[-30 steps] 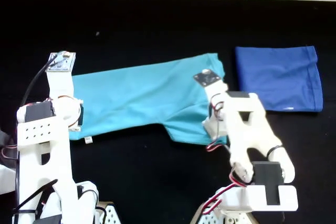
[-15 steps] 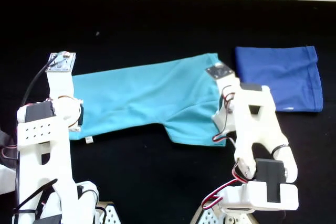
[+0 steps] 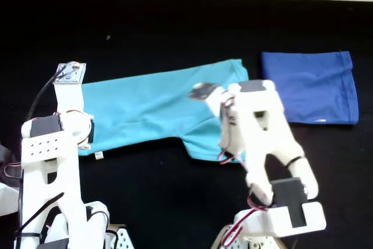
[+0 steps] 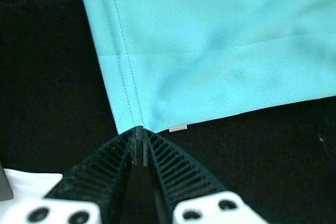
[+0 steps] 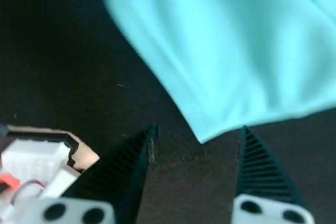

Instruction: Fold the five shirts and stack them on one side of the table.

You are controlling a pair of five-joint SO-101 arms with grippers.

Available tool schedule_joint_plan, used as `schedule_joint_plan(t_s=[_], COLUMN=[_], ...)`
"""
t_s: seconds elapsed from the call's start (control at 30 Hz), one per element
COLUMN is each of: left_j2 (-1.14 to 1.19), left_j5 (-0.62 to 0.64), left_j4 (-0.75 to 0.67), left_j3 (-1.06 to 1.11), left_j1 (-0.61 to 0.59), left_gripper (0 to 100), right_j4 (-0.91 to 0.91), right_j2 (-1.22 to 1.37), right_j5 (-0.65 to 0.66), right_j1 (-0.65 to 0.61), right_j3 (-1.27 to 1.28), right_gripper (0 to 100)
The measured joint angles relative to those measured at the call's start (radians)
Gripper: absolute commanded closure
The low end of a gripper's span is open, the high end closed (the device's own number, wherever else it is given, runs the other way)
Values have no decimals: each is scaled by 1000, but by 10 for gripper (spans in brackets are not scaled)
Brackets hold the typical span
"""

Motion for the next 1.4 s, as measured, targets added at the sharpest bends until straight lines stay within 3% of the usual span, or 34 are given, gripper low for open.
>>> schedule_joint_plan(t_s=[0.17,0.6,0.77,0.83,1.03,1.4], left_j2=[0,0,0,0,0,0], left_j5=[0,0,0,0,0,2], left_j4=[0,0,0,0,-2,-249], left_j3=[0,0,0,0,12,235], left_j1=[0,0,0,0,0,0], left_gripper=[990,990,990,990,990,990], right_j4=[-43,-184,-216,-236,-247,-54], right_j2=[23,341,365,365,371,385], right_j5=[21,23,23,23,23,23], right_j1=[-89,-104,-98,-95,-52,71], right_j3=[-3,-31,-46,-49,-69,-407], right_gripper=[760,768,998,966,993,993])
